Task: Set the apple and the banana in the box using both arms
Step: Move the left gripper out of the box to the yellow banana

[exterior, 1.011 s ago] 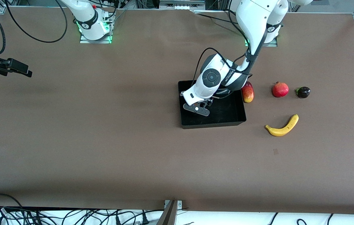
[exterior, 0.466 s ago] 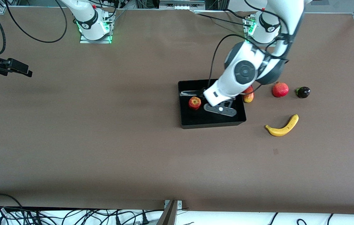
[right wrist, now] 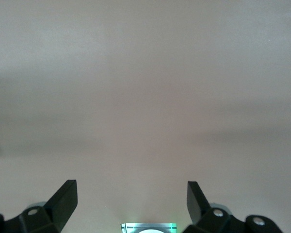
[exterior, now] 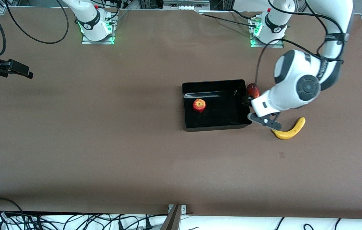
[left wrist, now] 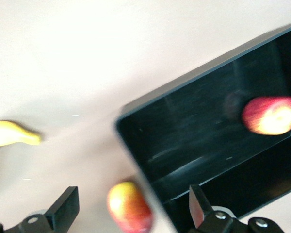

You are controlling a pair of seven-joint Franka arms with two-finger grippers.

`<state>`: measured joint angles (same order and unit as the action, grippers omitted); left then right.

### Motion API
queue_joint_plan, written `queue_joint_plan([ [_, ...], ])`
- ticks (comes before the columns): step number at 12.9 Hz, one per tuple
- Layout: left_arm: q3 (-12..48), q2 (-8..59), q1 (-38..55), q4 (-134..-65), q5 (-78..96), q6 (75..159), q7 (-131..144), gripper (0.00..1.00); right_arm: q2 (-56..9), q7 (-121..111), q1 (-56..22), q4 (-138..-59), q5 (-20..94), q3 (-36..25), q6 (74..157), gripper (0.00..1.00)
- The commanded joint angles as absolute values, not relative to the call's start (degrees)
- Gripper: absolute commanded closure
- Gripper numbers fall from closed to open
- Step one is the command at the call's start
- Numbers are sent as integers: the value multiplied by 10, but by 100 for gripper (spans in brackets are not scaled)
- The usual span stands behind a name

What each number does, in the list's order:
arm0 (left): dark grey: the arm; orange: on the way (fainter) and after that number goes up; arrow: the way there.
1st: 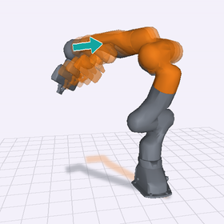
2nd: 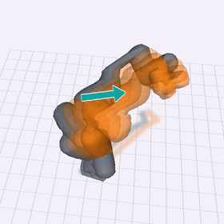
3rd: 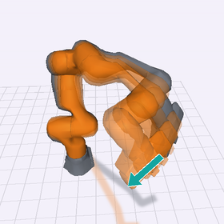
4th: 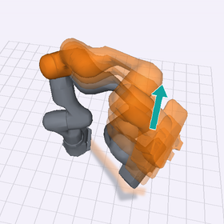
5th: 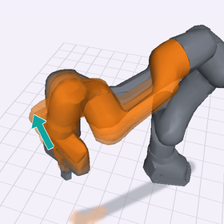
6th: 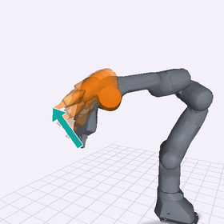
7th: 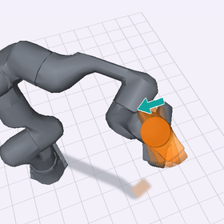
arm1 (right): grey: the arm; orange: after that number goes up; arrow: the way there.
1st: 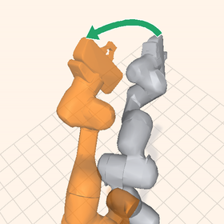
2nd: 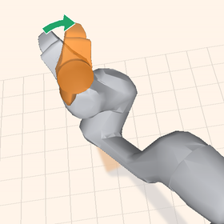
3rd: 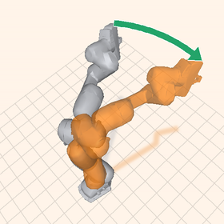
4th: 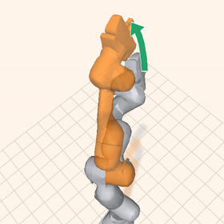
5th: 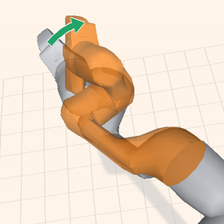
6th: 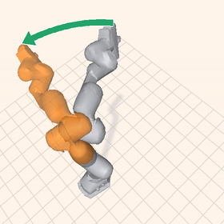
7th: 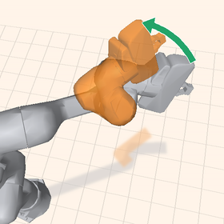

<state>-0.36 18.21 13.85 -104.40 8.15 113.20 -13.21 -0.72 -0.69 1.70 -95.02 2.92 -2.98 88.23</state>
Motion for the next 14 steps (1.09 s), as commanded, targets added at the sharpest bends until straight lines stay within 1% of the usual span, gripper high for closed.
queue_joint_plan([
  [1,-10,194,106,-1049,31,1137,-224,0,-8,-10,23,-945,25,-25,874,0],
  [4,-28,227,83,-1050,-27,1185,-301,0,-11,-11,24,-945,28,-25,868,0],
  [6,-41,261,76,-1050,-52,1232,-434,0,-11,-11,24,-945,29,-26,867,0],
  [7,-50,274,75,-1054,-52,1252,-473,0,-11,-11,24,-945,29,-31,867,0],
  [11,-53,307,49,-1070,-46,1326,-575,0,-11,-10,24,-945,30,-31,867,0],
  [14,-59,323,40,-1082,-42,1361,-596,0,-11,-10,23,-945,31,-31,867,0],
])
